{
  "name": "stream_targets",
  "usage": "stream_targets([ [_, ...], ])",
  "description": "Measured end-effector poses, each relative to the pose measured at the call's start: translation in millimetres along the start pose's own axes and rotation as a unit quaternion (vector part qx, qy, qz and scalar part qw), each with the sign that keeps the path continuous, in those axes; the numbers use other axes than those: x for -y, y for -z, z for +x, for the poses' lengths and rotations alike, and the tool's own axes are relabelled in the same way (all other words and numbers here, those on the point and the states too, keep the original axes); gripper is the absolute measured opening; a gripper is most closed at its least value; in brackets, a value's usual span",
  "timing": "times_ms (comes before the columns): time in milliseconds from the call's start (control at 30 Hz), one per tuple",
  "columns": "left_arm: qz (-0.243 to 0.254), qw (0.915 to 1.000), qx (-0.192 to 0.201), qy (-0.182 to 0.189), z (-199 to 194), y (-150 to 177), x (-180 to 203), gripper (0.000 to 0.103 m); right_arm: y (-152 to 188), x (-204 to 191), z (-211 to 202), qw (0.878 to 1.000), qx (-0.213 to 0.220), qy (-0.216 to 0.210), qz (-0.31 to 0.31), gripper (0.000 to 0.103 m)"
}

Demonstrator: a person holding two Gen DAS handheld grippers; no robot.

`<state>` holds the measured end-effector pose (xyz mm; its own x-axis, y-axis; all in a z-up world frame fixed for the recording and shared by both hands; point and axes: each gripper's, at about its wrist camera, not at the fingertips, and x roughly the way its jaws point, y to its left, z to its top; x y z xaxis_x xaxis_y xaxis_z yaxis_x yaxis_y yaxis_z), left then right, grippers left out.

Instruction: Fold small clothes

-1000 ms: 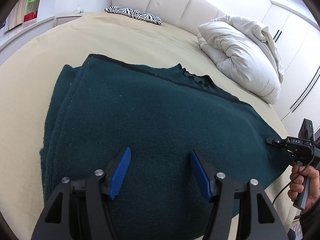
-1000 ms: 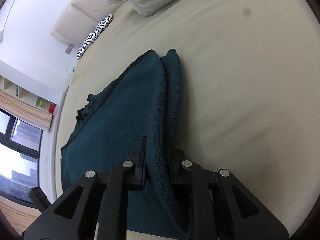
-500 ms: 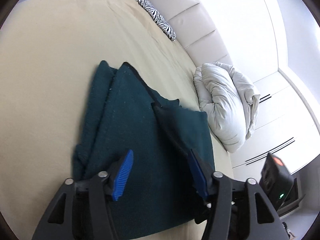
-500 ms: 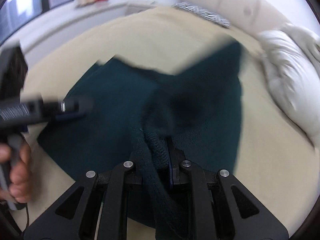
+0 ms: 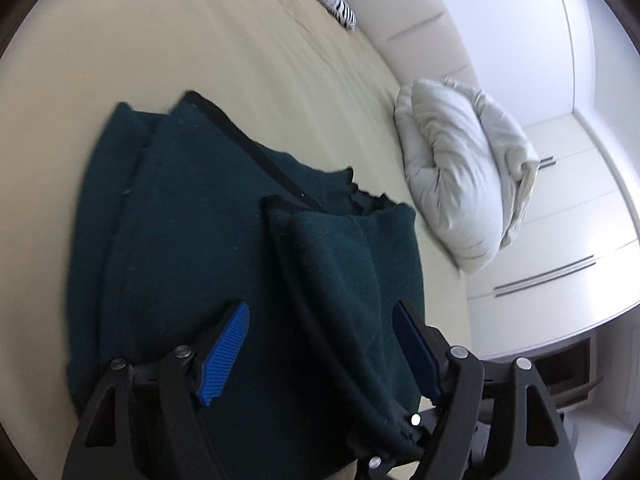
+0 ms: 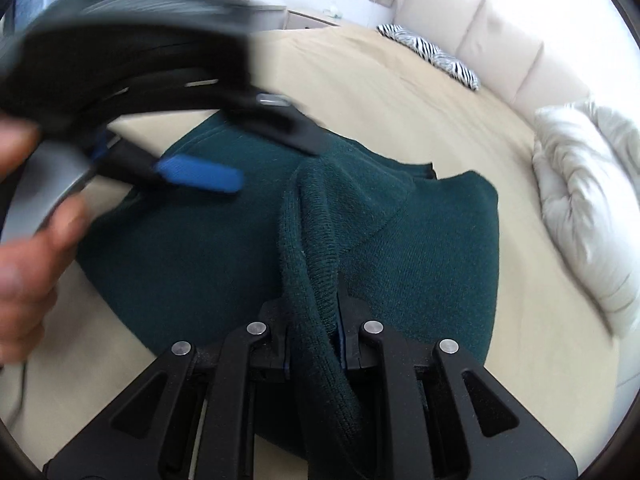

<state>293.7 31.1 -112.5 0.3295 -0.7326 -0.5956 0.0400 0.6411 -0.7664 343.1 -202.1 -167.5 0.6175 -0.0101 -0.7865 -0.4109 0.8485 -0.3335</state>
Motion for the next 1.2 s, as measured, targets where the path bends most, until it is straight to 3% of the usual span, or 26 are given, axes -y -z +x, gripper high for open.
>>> stream_targets([
  [33, 0.006, 0.9999, -0.011, -0.009, 6.4, -2.2, 2.6, 0.060, 1.3, -3.3, 0.7, 1.000, 0.001, 0.004, -0.008, 0.014],
  [100, 0.006, 0.9994, -0.029, -0.019, 16.9, -3.7, 2.4, 0.024, 4.4, -6.3, 1.5, 1.000, 0.002, 0.006, -0.013, 0.015],
  [200, 0.011, 0.9992, -0.032, -0.024, 24.2, -0.9, 1.7, 0.017, 9.9, -4.0, 0.5, 1.000, 0.004, -0.011, -0.008, 0.019],
  [367, -0.003, 0.9996, -0.027, -0.005, 16.4, 2.9, -4.1, 0.012, 17.6, -12.5, -17.9, 0.999, 0.011, -0.044, -0.013, 0.043],
  [467, -0.007, 0.9997, -0.023, 0.001, 5.7, 2.3, -9.9, 0.012, 27.4, -4.9, -47.9, 0.996, 0.032, -0.084, 0.021, 0.043],
  [567, -0.013, 0.9998, -0.015, 0.003, -8.5, -4.9, -17.5, 0.012, 37.4, 27.8, -76.8, 0.985, 0.063, -0.130, 0.096, 0.044],
  [700, -0.014, 0.9999, -0.005, 0.004, -32.9, -20.3, -25.5, 0.012, 49.9, 66.2, -79.9, 0.979, 0.070, -0.112, 0.153, 0.046],
  [900, -0.005, 0.9998, -0.006, -0.020, -59.7, -42.3, -35.6, 0.012, 46.8, 40.5, -46.5, 0.989, 0.034, -0.102, 0.102, 0.046],
  [1200, -0.034, 0.9989, -0.002, -0.032, -66.2, -58.7, -70.2, 0.012, 29.6, -4.3, -10.3, 0.989, 0.014, -0.137, 0.059, 0.046],
])
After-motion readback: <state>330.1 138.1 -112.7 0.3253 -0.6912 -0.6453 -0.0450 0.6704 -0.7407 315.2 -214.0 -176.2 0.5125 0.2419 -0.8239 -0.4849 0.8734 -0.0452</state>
